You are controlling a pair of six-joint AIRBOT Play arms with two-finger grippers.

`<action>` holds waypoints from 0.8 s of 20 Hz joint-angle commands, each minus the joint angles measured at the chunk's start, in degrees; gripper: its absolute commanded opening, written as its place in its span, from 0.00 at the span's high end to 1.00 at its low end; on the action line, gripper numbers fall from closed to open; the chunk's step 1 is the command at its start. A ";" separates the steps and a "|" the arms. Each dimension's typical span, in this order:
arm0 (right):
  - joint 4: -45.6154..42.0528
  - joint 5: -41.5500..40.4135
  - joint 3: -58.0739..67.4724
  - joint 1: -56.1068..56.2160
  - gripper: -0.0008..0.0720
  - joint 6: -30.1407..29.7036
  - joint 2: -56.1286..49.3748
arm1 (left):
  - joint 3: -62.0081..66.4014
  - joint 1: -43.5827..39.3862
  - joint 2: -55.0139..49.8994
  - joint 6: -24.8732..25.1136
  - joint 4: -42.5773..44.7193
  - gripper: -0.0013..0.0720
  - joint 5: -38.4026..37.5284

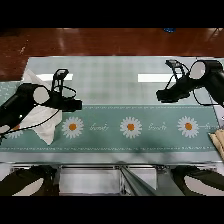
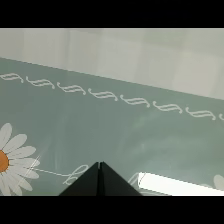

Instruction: Fold the shirts.

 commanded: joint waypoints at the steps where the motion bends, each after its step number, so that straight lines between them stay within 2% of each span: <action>1: 0.00 0.00 -0.02 -0.02 0.96 0.00 -0.04 | -0.02 0.02 -0.04 0.02 0.00 0.96 0.00; 8: 0.02 0.00 -0.02 -0.02 0.96 0.00 -0.04 | -0.02 0.02 -0.04 0.02 0.02 0.96 0.02; 11: -5.84 -0.17 -0.02 -0.04 0.96 -9.81 -0.04 | -0.02 0.02 -0.04 0.02 0.02 0.96 0.02; 16: -7.72 -0.63 -0.02 -0.02 0.96 -9.51 -0.04 | -0.02 -0.02 -0.04 0.00 0.00 0.96 0.00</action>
